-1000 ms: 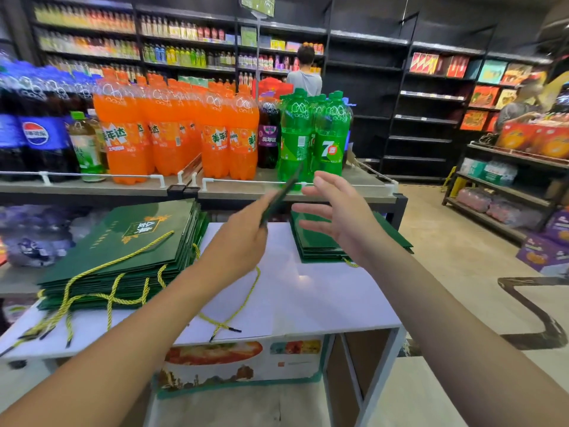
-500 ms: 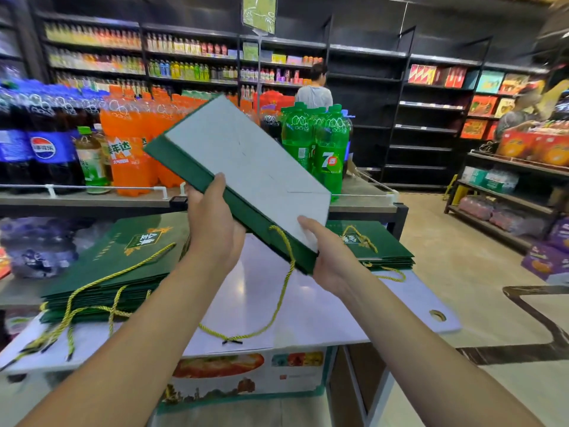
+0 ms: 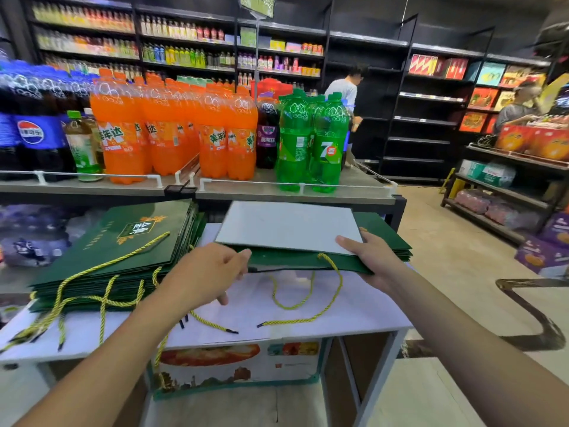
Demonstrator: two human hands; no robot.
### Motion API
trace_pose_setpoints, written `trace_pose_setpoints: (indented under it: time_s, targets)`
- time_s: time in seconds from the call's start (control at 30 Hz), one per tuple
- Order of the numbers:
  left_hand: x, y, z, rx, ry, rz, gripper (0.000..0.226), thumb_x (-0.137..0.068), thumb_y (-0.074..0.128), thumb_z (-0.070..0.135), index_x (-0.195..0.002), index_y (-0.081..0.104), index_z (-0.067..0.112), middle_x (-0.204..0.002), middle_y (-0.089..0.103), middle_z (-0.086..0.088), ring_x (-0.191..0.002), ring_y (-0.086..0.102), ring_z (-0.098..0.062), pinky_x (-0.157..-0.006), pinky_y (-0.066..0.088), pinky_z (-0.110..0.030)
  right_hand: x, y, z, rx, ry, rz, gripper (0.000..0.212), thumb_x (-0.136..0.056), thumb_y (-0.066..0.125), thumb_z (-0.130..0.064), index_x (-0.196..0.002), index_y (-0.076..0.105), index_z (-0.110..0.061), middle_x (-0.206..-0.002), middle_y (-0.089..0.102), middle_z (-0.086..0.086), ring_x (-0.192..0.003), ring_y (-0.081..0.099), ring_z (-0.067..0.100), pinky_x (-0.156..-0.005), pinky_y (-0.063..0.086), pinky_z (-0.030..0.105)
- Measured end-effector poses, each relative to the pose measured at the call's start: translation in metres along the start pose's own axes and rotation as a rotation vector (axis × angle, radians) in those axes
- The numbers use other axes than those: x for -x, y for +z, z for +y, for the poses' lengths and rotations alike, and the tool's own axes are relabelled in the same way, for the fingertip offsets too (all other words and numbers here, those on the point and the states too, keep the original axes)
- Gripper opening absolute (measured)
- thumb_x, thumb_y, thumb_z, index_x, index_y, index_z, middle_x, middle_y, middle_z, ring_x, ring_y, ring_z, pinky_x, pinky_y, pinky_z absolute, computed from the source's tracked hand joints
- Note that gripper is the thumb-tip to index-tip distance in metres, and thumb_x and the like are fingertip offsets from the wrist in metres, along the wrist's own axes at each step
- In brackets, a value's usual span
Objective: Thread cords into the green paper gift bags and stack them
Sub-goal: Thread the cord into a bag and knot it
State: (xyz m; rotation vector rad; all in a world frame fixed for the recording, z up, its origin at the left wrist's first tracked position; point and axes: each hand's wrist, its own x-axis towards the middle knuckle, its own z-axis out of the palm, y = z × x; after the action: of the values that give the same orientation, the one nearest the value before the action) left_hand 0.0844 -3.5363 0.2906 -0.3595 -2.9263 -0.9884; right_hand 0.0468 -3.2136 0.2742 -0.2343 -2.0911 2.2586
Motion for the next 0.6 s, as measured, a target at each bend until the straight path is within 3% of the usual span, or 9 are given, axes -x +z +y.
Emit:
trace_pose_setpoints:
  time_s: [0.07, 0.13, 0.2, 0.27, 0.33, 0.37, 0.47, 0.53, 0.6]
  targets:
    - [-0.003, 0.008, -0.005, -0.11, 0.155, 0.221, 0.049, -0.105, 0.044, 0.047, -0.071, 0.067, 0.02, -0.07, 0.069, 0.013, -0.05, 0.059, -0.008, -0.059, 0.051, -0.031, -0.005, -0.005, 0.013, 0.064, 0.021, -0.017, 0.029, -0.096, 0.071, -0.009, -0.124, 0.067, -0.006, -0.114, 0.077, 0.008, -0.099, 0.076, 0.024, -0.073, 0.062, 0.03]
    - [-0.009, 0.017, -0.012, -0.171, 0.277, 0.329, 0.039, -0.104, 0.047, 0.042, -0.074, 0.064, 0.024, -0.069, 0.064, 0.014, -0.065, 0.056, -0.008, -0.061, 0.049, -0.032, -0.009, -0.007, 0.023, 0.171, 0.018, -0.035, 0.031, -0.094, 0.074, -0.011, -0.124, 0.067, -0.005, -0.115, 0.077, 0.01, -0.101, 0.075, 0.026, -0.079, 0.063, 0.035]
    - [-0.019, 0.03, -0.026, -0.224, 0.358, 0.234, 0.021, -0.104, 0.048, 0.044, -0.1, 0.067, 0.035, -0.103, 0.067, 0.022, -0.103, 0.057, -0.009, -0.084, 0.053, -0.036, -0.012, -0.008, 0.03, 0.327, -0.027, -0.005, 0.027, -0.092, 0.078, -0.016, -0.116, 0.071, -0.008, -0.108, 0.079, 0.006, -0.092, 0.076, 0.022, -0.075, 0.062, 0.032]
    - [-0.029, 0.044, -0.042, -0.308, 0.382, 0.037, 0.041, -0.101, 0.037, 0.06, -0.131, 0.06, 0.043, -0.144, 0.054, 0.018, -0.138, 0.042, -0.01, -0.112, 0.041, -0.038, -0.015, -0.009, 0.032, 0.539, -0.091, 0.066, 0.019, -0.088, 0.082, -0.028, -0.099, 0.073, -0.016, -0.091, 0.077, -0.003, -0.077, 0.072, 0.014, -0.062, 0.053, 0.023]
    - [-0.034, 0.054, -0.054, -0.355, 0.363, -0.1, 0.068, -0.092, 0.018, 0.073, -0.146, 0.048, 0.044, -0.162, 0.035, 0.015, -0.152, 0.024, -0.01, -0.124, 0.024, -0.038, -0.022, -0.014, 0.034, 0.828, -0.138, 0.131, 0.032, -0.083, 0.082, -0.047, -0.095, 0.07, -0.021, -0.088, 0.072, -0.006, -0.079, 0.068, 0.016, -0.061, 0.047, 0.027]
    - [-0.035, 0.058, -0.058, -0.368, 0.351, -0.148, 0.071, -0.091, 0.016, 0.075, -0.15, 0.043, 0.045, -0.165, 0.028, 0.016, -0.155, 0.017, -0.009, -0.126, 0.016, -0.037, -0.024, -0.015, 0.034, 0.988, -0.167, 0.16, 0.039, -0.081, 0.08, -0.053, -0.099, 0.068, -0.02, -0.094, 0.07, -0.004, -0.086, 0.067, 0.021, -0.065, 0.047, 0.032]
    - [-0.035, 0.07, -0.071, -0.327, 0.328, -0.205, 0.058, -0.101, 0.027, 0.067, -0.155, 0.031, 0.048, -0.169, 0.014, 0.018, -0.156, 0.004, -0.004, -0.126, 0.005, -0.036, -0.013, -0.009, 0.03, 1.231, -0.437, 0.24, 0.036, -0.091, 0.074, -0.04, -0.12, 0.066, -0.021, -0.118, 0.061, -0.002, -0.099, 0.061, 0.021, -0.083, 0.047, 0.035]
    - [-0.036, 0.074, -0.077, -0.298, 0.327, -0.194, 0.054, -0.104, 0.029, 0.064, -0.156, 0.029, 0.049, -0.169, 0.011, 0.02, -0.156, 0.002, -0.002, -0.126, 0.003, -0.034, 0.011, 0.01, 0.024, 1.137, -0.676, 0.055, 0.015, -0.095, 0.07, -0.029, -0.11, 0.069, -0.029, -0.108, 0.064, -0.012, -0.083, 0.06, 0.01, -0.078, 0.046, 0.03]
    - [-0.037, 0.076, -0.08, -0.303, 0.335, -0.181, 0.056, -0.103, 0.03, 0.067, -0.156, 0.029, 0.05, -0.169, 0.01, 0.02, -0.156, 0.002, -0.002, -0.127, 0.004, -0.035, 0.041, 0.036, 0.025, 1.123, -0.737, -0.302, 0.006, -0.097, 0.067, -0.028, -0.098, 0.073, -0.029, -0.097, 0.069, -0.016, -0.081, 0.062, 0.006, -0.075, 0.049, 0.025]
